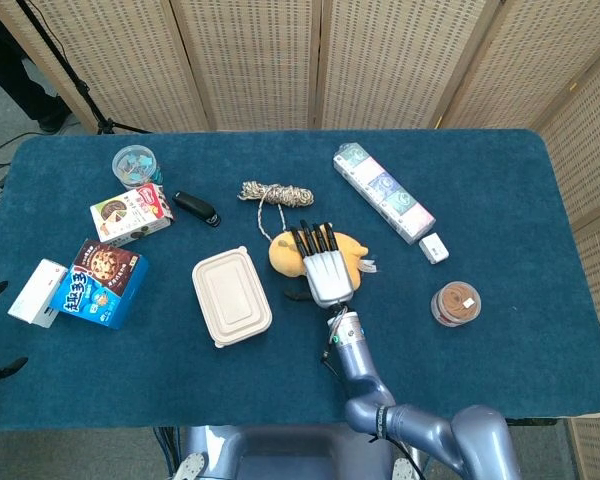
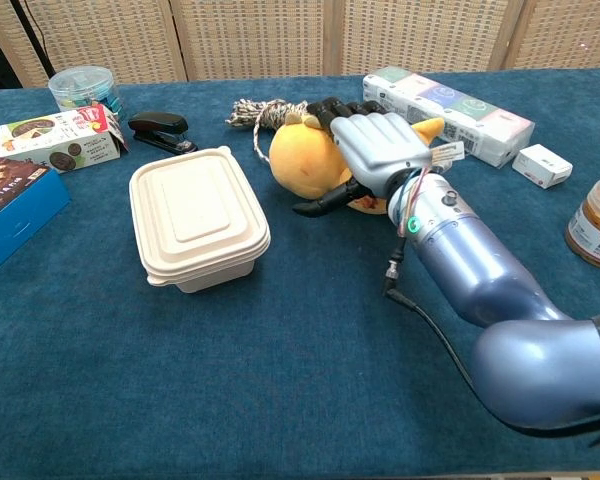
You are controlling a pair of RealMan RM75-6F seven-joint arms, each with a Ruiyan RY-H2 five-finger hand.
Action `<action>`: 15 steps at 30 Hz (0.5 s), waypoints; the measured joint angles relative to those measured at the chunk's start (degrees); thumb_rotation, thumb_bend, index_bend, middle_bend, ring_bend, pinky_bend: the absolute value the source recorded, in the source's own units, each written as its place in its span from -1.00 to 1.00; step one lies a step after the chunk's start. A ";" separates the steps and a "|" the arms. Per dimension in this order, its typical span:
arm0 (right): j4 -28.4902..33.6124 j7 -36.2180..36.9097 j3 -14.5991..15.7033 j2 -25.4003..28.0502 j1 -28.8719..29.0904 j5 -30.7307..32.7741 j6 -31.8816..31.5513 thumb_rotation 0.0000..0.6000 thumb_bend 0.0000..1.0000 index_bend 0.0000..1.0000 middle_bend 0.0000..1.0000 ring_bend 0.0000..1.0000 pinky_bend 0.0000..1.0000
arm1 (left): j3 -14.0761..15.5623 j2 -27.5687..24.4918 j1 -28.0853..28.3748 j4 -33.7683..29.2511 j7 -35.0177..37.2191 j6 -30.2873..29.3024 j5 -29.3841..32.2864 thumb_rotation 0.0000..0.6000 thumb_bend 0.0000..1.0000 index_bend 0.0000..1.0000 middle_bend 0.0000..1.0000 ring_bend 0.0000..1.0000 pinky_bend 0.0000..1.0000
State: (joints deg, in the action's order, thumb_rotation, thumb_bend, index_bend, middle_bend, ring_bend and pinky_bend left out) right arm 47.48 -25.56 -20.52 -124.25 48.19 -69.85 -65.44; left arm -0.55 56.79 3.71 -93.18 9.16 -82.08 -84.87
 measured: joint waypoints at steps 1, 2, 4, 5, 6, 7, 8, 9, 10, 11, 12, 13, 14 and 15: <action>0.20 0.33 0.11 0.26 -0.47 0.08 -0.14 0.02 -1.00 -1.00 -1.00 -1.00 -1.00 | 0.00 0.00 -0.01 -0.05 -0.09 -0.02 0.01 1.00 -1.00 -1.00 -1.00 -1.00 -1.00; 0.62 0.67 0.27 0.68 -1.12 0.16 -0.38 0.02 -1.00 -1.00 -1.00 -1.00 -1.00 | 0.01 0.02 -0.03 -0.12 -0.23 -0.04 0.02 1.00 -1.00 -1.00 -1.00 -1.00 -1.00; 1.49 1.10 0.53 1.37 -2.04 0.22 -0.86 0.02 -1.00 -1.00 -1.00 -1.00 -1.00 | 0.03 0.08 -0.04 -0.22 -0.47 -0.01 0.04 1.00 -1.00 -1.00 -1.00 -1.00 -1.00; 2.19 1.38 0.72 1.85 -2.65 0.22 -1.23 0.02 -1.00 -1.00 -1.00 -1.00 -1.00 | 0.04 0.12 -0.03 -0.27 -0.63 0.01 0.05 1.00 -1.00 -1.00 -1.00 -1.00 -1.00; 2.76 1.59 0.86 2.23 -3.12 0.21 -1.54 0.02 -1.00 -1.00 -1.00 -1.00 -1.00 | 0.04 0.15 -0.01 -0.32 -0.75 0.03 0.05 1.00 -1.00 -1.00 -1.00 -1.00 -1.00; 3.57 1.86 1.07 2.75 -3.78 0.18 -1.97 0.02 -1.00 -1.00 -1.00 -1.00 -1.00 | 0.04 0.18 0.00 -0.37 -0.87 0.05 0.06 1.00 -1.00 -1.00 -1.00 -1.00 -1.00; 4.21 2.03 1.25 3.17 -4.29 0.16 -2.29 0.02 -1.00 -1.00 -1.00 -1.00 -1.00 | 0.03 0.22 0.02 -0.43 -1.01 0.07 0.08 1.00 -1.00 -1.00 -1.00 -1.00 -1.00; 4.84 2.18 1.44 3.62 -4.81 0.12 -2.63 0.03 -1.00 -1.00 -1.00 -1.00 -1.00 | 0.04 0.25 0.03 -0.47 -1.11 0.09 0.09 1.00 -1.00 -1.00 -1.00 -1.00 -1.00; 5.47 2.32 1.63 4.07 -5.33 0.08 -2.97 0.03 -1.00 -1.00 -1.00 -1.00 -1.00 | 0.05 0.27 0.02 -0.50 -1.19 0.11 0.10 1.00 -1.00 -1.00 -1.00 -1.00 -1.00; 6.29 2.52 1.86 4.64 -6.00 0.04 -3.41 0.03 -1.00 -1.00 -1.00 -1.00 -1.00 | 0.04 0.29 0.02 -0.54 -1.29 0.12 0.16 1.00 -1.00 -1.00 -1.00 -1.00 -1.00; 6.88 2.68 2.02 5.04 -6.48 0.02 -3.69 0.03 -1.00 -1.00 -1.00 -1.00 -1.00 | 0.02 0.31 0.03 -0.58 -1.38 0.13 0.20 1.00 -1.00 -1.00 -1.00 -1.00 -1.00; 7.46 2.84 2.16 5.44 -6.93 0.02 -3.93 0.03 -1.00 -1.00 -1.00 -1.00 -1.00 | 0.01 0.32 0.04 -0.63 -1.46 0.14 0.24 1.00 -1.00 -1.00 -1.00 -1.00 -1.00; 8.18 3.03 2.36 5.97 -7.51 0.02 -4.22 0.04 -1.00 -1.00 -1.00 -1.00 -1.00 | 0.01 0.35 0.04 -0.65 -1.55 0.15 0.26 1.00 -1.00 -1.00 -1.00 -1.00 -1.00; 8.66 3.17 2.49 6.37 -7.91 0.03 -4.39 0.04 -1.00 -1.00 -1.00 -1.00 -1.00 | 0.01 0.36 0.04 -0.67 -1.61 0.16 0.26 1.00 -1.00 -1.00 -1.00 -1.00 -1.00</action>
State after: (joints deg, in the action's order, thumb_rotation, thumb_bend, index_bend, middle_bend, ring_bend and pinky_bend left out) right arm 56.14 -22.39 -18.03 -117.88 40.28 -69.81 -69.83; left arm -0.54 57.15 3.75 -93.85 7.55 -81.92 -84.61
